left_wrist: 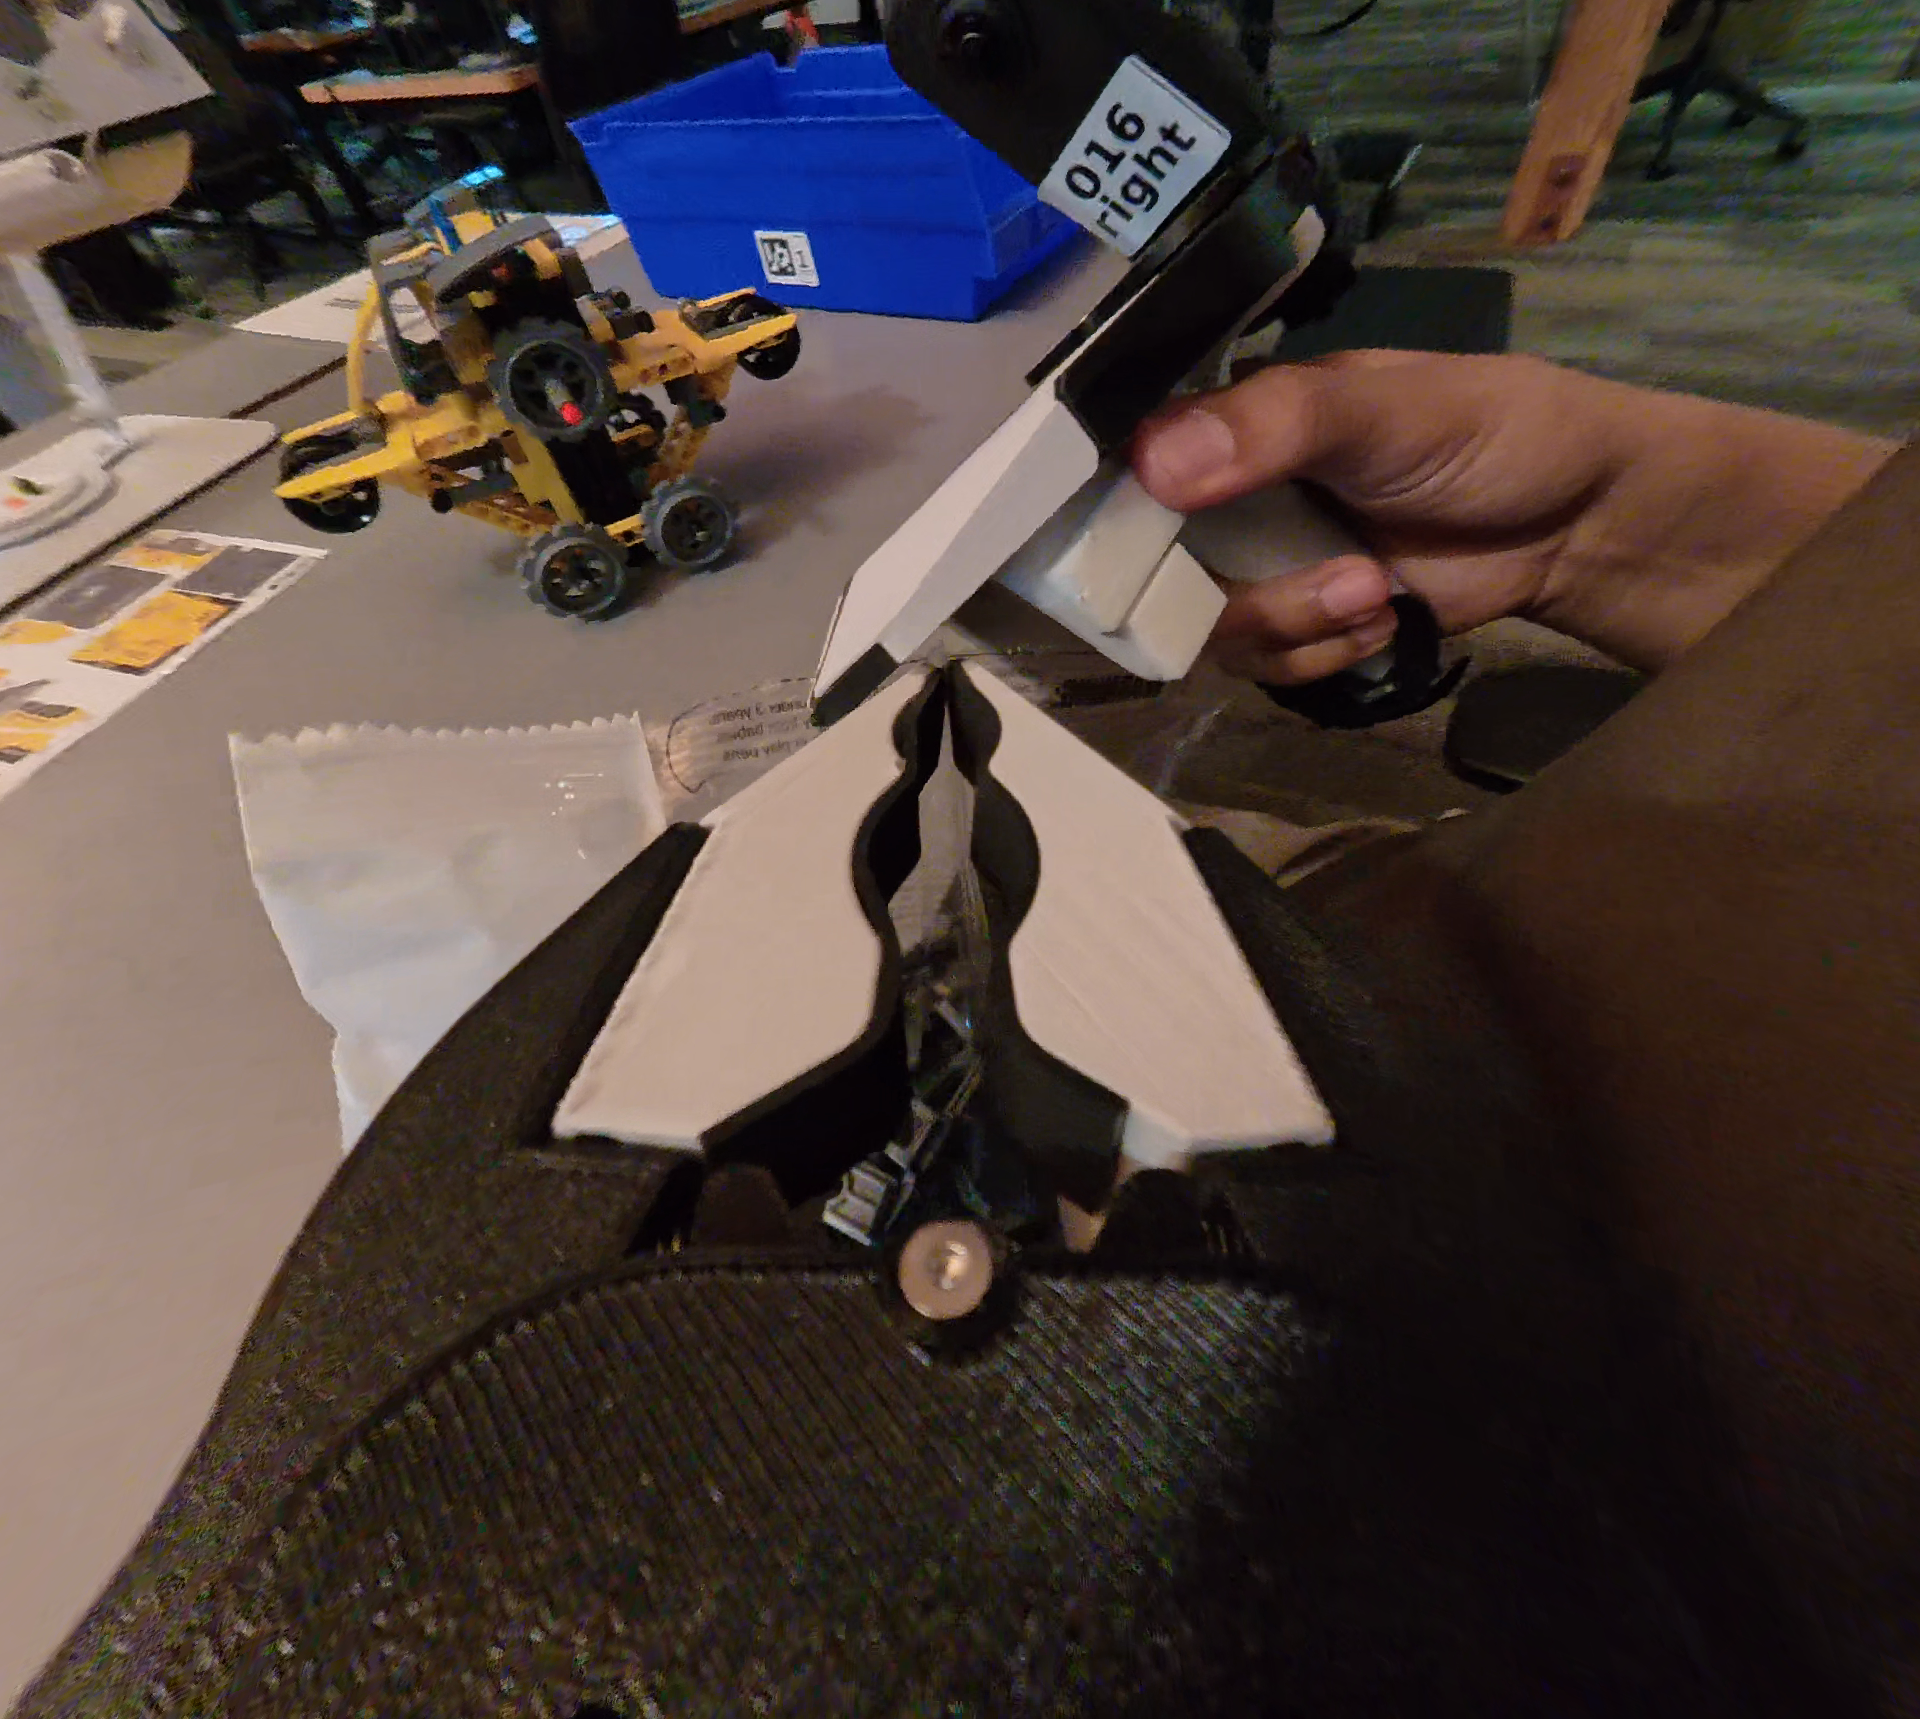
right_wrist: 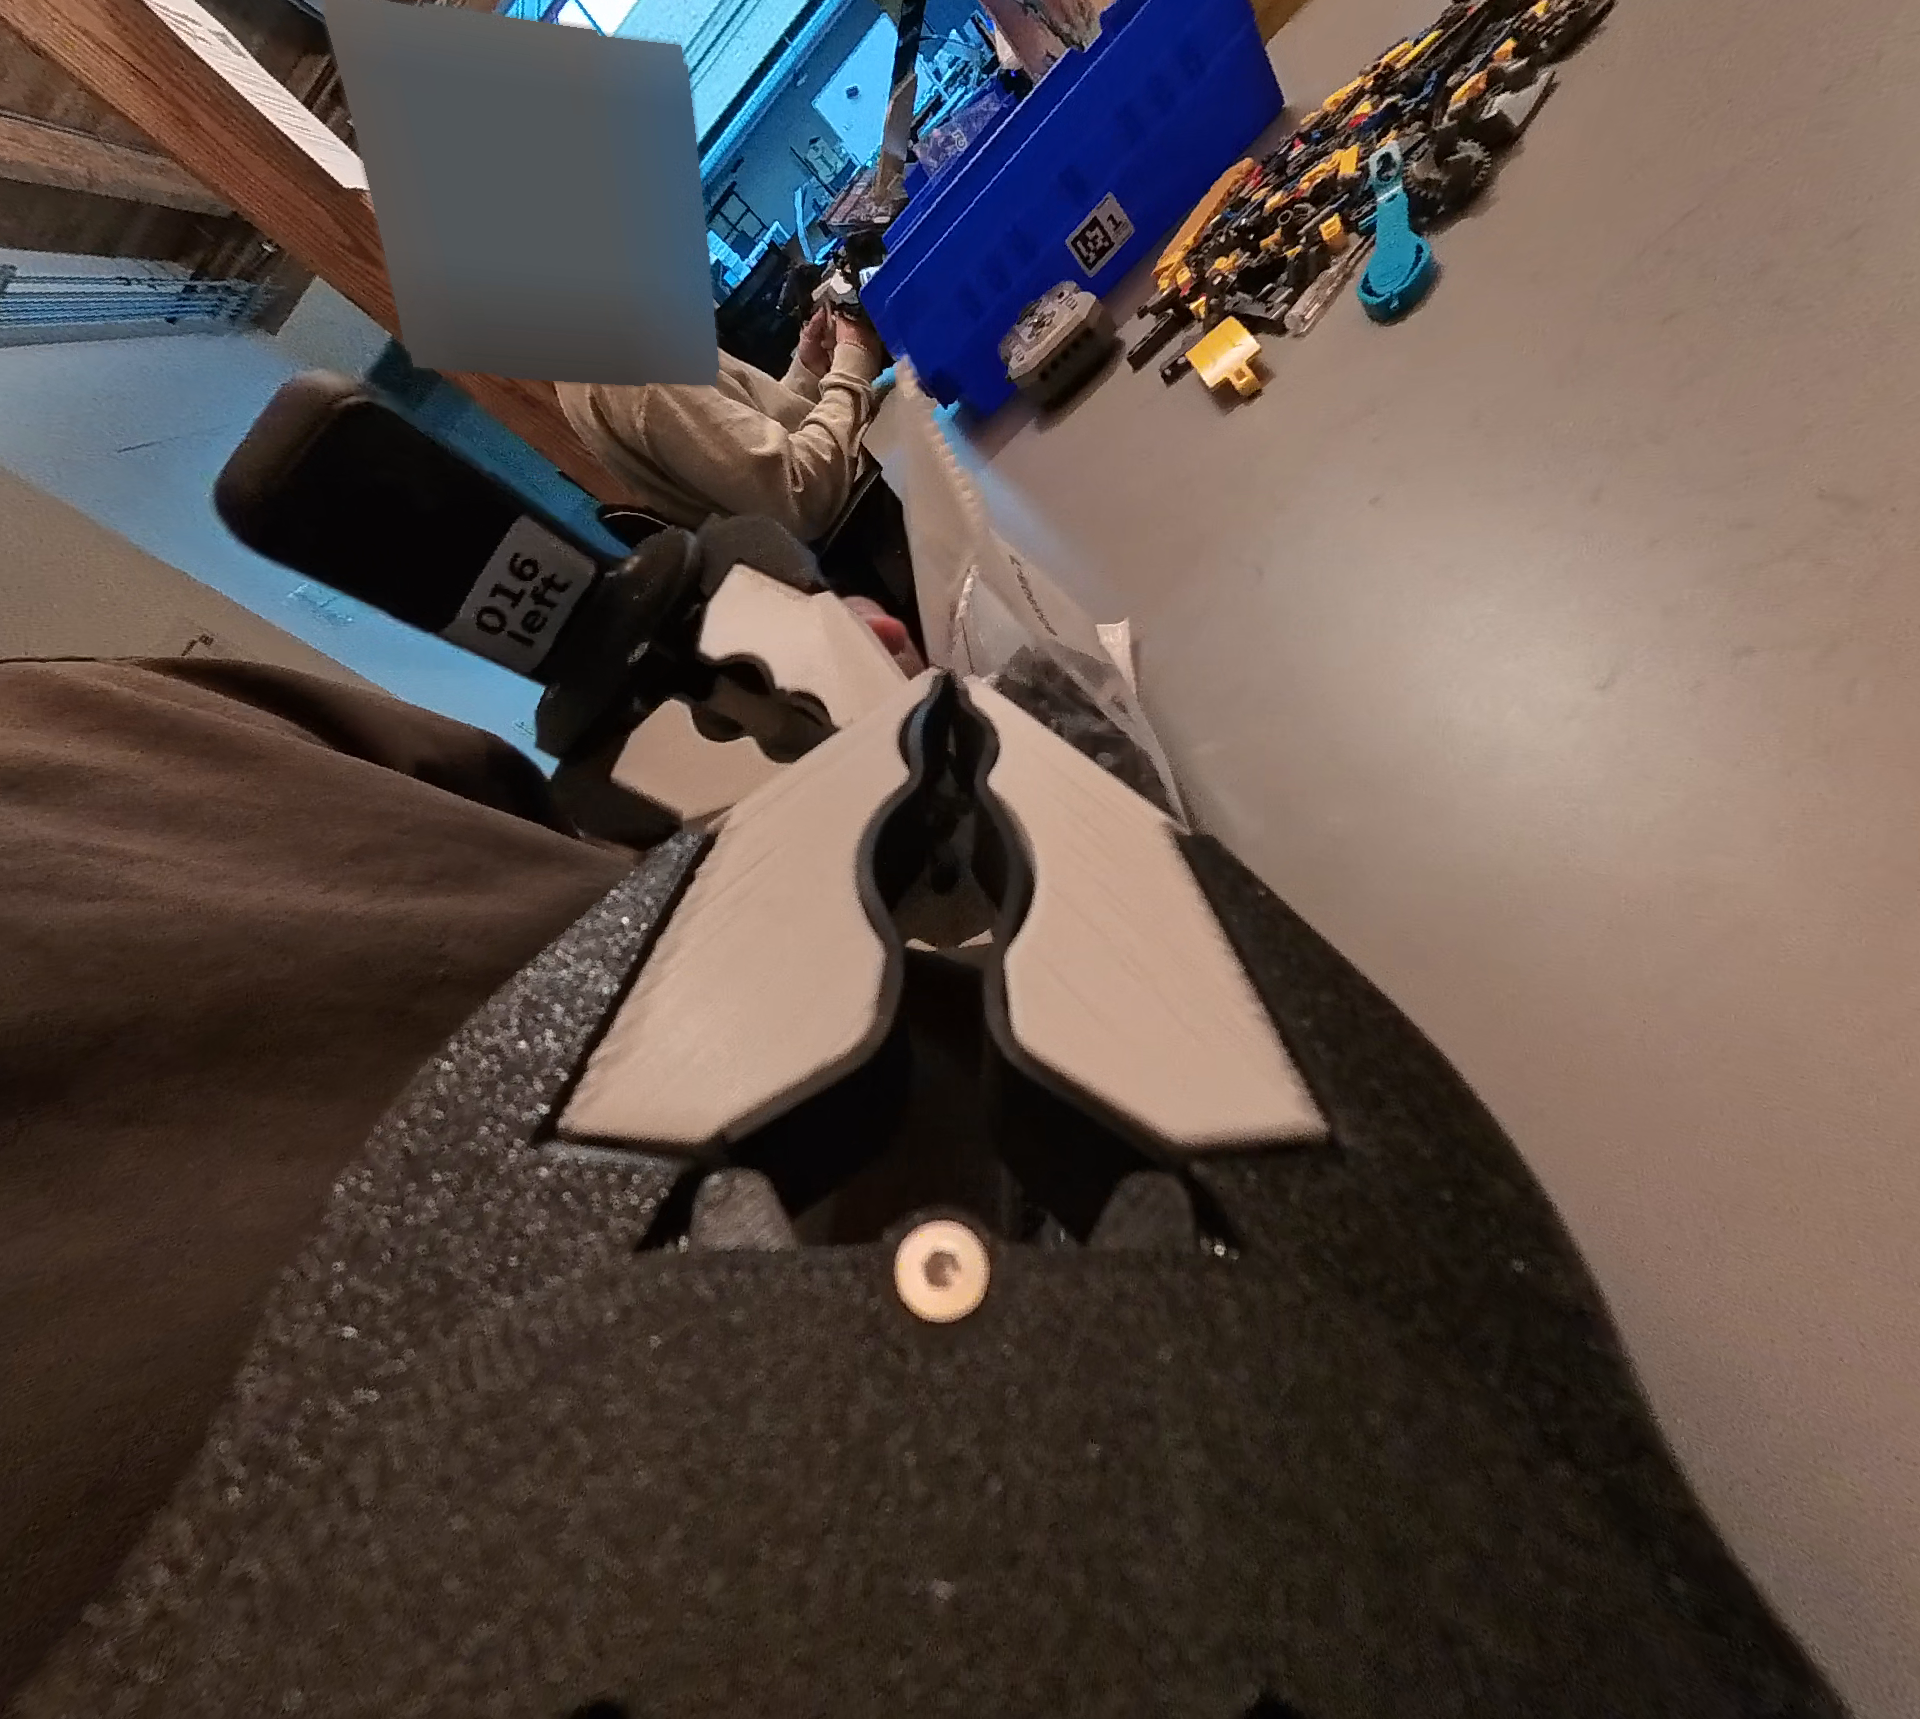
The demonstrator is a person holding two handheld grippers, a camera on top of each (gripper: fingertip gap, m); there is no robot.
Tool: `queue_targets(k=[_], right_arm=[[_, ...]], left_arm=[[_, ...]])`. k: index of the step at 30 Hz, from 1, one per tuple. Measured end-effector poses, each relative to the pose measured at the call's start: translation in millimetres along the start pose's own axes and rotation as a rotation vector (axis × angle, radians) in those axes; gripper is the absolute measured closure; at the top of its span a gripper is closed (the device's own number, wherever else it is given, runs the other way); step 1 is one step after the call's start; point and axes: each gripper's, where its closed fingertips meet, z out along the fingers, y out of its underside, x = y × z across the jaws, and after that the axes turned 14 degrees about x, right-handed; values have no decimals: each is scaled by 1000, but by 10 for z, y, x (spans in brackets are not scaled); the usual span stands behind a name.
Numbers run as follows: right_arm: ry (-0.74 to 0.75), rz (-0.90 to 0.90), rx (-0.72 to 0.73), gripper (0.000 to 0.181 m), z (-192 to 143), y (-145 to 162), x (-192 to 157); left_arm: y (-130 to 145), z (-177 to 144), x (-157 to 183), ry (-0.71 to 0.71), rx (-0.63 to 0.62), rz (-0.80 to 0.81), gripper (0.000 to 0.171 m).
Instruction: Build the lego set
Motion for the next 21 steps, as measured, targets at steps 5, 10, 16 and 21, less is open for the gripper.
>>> queue_targets(k=[5,10,16,21], right_arm=[[-26,27,20,181,-8,-17,0],[-44,59,129,181,-49,-105,69],[-53,66,335,181,-28,-290,23],[-38,101,422,181,31,-379,90]], left_arm=[[-26,-11,38,11,-8,41,171],[-66,-1,29,-45,13,123,171],[-200,-9,-56,-145,102,139,171],[-193,14,-180,-204,92,194,171]])
